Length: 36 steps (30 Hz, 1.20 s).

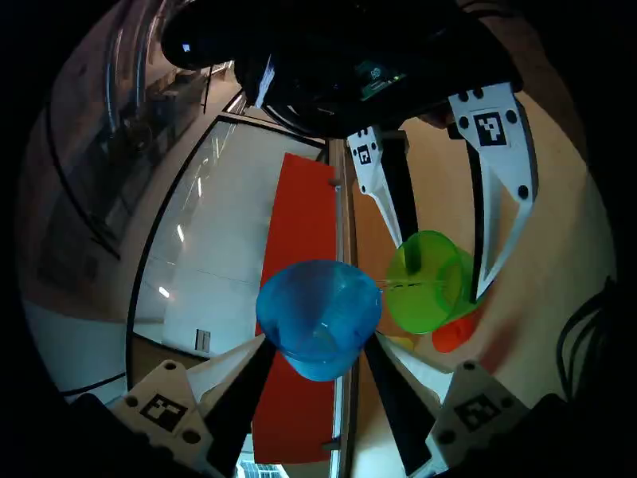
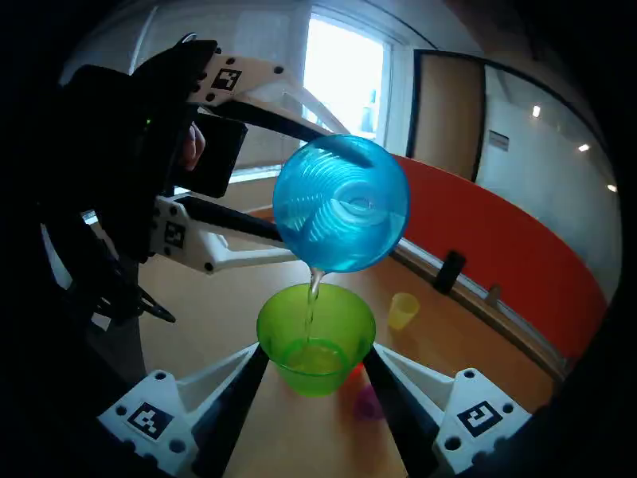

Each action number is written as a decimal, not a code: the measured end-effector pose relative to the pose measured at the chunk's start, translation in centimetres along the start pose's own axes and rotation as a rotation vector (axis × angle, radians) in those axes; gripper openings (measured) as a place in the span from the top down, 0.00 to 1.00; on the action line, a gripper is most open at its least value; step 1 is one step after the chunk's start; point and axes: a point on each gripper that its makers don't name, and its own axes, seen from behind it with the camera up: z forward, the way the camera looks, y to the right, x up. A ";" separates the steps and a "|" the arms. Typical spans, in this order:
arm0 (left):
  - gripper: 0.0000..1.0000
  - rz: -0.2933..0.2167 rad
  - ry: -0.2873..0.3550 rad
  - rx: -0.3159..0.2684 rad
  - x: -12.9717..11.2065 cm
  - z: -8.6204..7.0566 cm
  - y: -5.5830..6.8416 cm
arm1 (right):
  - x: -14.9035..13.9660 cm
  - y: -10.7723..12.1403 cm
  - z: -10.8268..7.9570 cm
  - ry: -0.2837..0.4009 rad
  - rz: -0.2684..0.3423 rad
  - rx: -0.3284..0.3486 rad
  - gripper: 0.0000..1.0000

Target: Pour water

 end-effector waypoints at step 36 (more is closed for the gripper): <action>0.22 0.125 0.017 0.032 1.0 0.4 -1.6 | 0.0 0.2 -0.4 0.017 0.012 -0.012 0.13</action>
